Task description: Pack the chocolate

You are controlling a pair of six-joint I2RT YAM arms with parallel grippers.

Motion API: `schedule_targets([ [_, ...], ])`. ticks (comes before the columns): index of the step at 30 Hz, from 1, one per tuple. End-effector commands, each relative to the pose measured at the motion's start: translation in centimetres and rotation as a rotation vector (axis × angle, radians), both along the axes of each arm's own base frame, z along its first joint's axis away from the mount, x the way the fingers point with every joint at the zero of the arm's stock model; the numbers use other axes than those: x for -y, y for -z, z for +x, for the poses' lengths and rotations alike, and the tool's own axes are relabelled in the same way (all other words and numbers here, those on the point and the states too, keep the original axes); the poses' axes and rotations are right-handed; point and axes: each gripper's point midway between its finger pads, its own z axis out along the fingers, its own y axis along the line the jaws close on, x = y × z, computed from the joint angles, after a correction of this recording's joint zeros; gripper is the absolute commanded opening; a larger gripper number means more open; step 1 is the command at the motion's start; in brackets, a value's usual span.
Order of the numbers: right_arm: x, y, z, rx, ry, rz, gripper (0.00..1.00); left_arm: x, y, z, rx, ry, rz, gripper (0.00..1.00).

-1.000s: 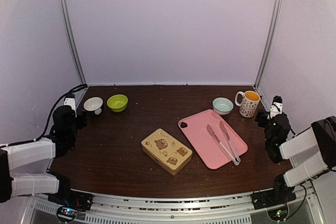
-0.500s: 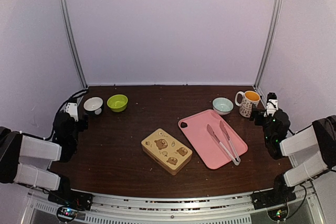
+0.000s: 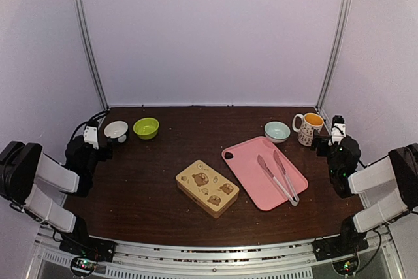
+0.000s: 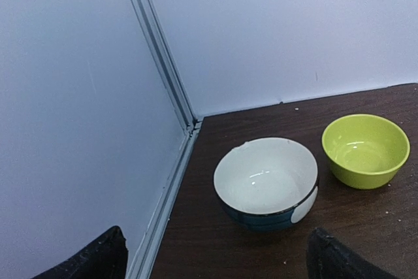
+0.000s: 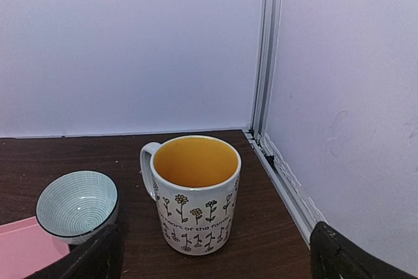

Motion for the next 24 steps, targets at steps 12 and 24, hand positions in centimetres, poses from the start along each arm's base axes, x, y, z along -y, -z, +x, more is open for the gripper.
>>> schedule_targets([
  [12,0.4,-0.6,0.2,0.017,0.019,0.011,1.0,-1.2,-2.2,2.2,0.037,0.017,-0.086,0.98],
  [24,0.4,-0.6,0.3,0.017,0.017,0.01,1.0,-1.1,-2.2,2.2,0.036,0.021,-0.087,0.98],
])
